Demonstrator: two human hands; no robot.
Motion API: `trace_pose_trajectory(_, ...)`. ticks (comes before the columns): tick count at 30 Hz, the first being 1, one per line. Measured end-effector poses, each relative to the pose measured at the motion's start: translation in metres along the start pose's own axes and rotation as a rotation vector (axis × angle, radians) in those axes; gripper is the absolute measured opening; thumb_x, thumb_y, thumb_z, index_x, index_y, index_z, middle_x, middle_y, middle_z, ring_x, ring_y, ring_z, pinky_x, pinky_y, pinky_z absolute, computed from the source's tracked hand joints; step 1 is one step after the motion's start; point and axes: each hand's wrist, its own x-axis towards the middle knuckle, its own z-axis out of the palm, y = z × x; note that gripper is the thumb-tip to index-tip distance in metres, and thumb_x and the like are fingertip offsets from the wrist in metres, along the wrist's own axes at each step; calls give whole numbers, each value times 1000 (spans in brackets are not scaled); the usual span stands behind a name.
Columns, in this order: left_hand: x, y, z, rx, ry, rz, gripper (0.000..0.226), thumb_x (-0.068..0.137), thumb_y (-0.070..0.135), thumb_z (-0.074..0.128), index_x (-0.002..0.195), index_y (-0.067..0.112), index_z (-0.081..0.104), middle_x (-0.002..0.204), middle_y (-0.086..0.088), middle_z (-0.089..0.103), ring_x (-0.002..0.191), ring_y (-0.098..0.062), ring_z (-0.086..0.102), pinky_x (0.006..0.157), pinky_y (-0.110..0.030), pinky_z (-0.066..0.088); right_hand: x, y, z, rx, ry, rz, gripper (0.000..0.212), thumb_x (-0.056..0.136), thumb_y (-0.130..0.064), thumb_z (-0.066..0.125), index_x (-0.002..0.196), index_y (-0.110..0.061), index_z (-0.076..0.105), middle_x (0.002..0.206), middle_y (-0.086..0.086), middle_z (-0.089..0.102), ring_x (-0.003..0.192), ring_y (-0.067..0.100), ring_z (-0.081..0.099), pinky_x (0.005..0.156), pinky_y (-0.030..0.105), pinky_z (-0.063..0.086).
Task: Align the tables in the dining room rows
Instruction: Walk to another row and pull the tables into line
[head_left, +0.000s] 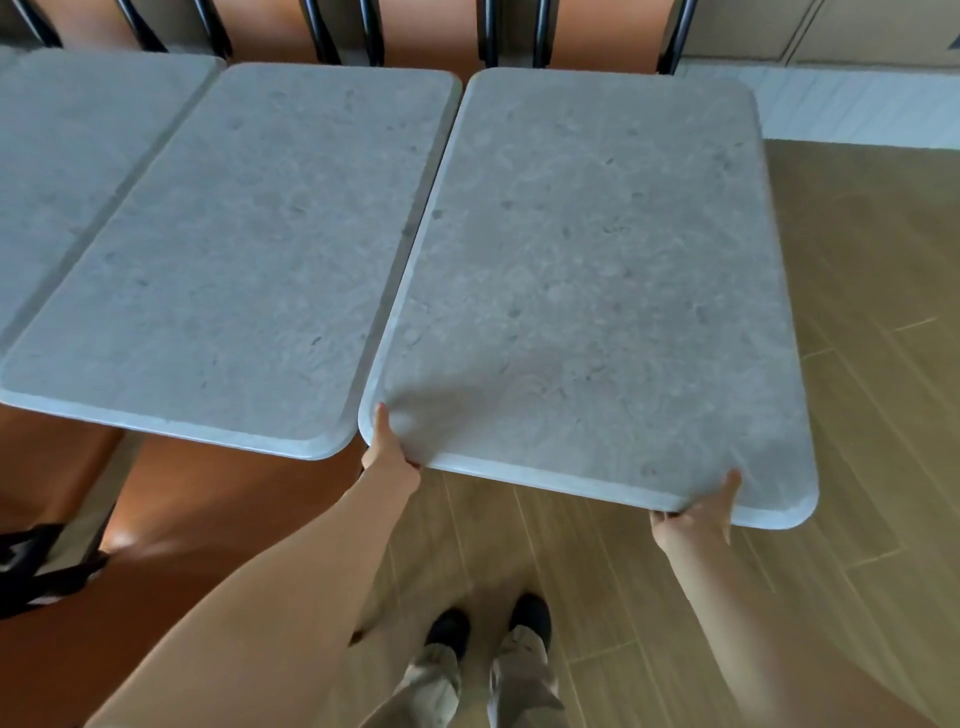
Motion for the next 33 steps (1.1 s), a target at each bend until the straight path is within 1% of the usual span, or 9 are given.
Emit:
trace_pose_trajectory(3,22,7,-8,-16,-74,4,81,63,52,91,130,21,57,124,-2,64,107,-28,65,91,-46,58,34,-10,-9,124,-121,-43,129,22,-69,90,140,-36,52,128,-4,68,107,23,69,100,42,54)
trace_pose_trajectory(4,25,6,-11,-9,-92,12,79,63,50,92,128,21,58,123,-3,65,106,-27,66,92,-47,58,40,-10,-10,144,-176,-50,128,19,-65,91,139,-35,55,123,-4,72,105,22,73,98,43,56)
trace_pose_trajectory(8,31,11,-20,-22,-263,16,55,77,37,86,121,17,60,122,-7,67,111,-26,64,101,-46,53,38,-6,-15,97,-295,-102,74,68,-62,77,133,-30,61,109,-5,78,93,18,77,80,40,63)
trace_pose_trajectory(10,31,12,-24,-24,-301,0,58,76,34,86,125,14,61,124,-7,68,111,-25,66,98,-43,55,41,-7,-20,86,-346,-118,63,78,-58,72,132,-28,61,112,-4,77,100,19,75,83,41,63)
trace_pose_trajectory(15,23,10,-29,-11,-310,10,61,77,33,87,128,13,61,119,-7,69,106,-23,68,89,-39,58,44,-9,-27,54,-415,-156,70,72,-54,74,134,-25,60,117,-2,76,109,21,72,95,44,58)
trace_pose_trajectory(18,17,9,-31,-9,-322,9,64,75,34,88,129,13,60,120,-7,68,105,-24,67,82,-39,59,46,-9,-30,57,-429,-162,57,82,-52,72,131,-25,61,113,-2,77,105,20,73,95,46,58)
trace_pose_trajectory(23,14,8,-35,-7,-326,7,63,76,32,87,129,12,58,120,-9,67,103,-26,66,91,-41,58,45,-7,-33,23,-454,-178,45,92,-51,64,128,-24,62,108,-3,78,96,18,76,86,43,61)
trace_pose_trajectory(30,4,2,-52,-25,-318,-15,56,81,30,83,128,11,58,110,-10,68,98,-25,67,95,-41,55,29,-1,-51,29,-441,-170,39,89,-47,67,121,-25,63,114,-3,77,93,17,77,87,42,61)
trace_pose_trajectory(33,2,2,-56,-30,-314,-28,56,81,29,83,127,11,58,110,-10,68,98,-26,66,91,-41,55,24,0,-56,31,-427,-166,41,91,-47,66,125,-25,61,116,-3,76,95,17,76,90,42,59)
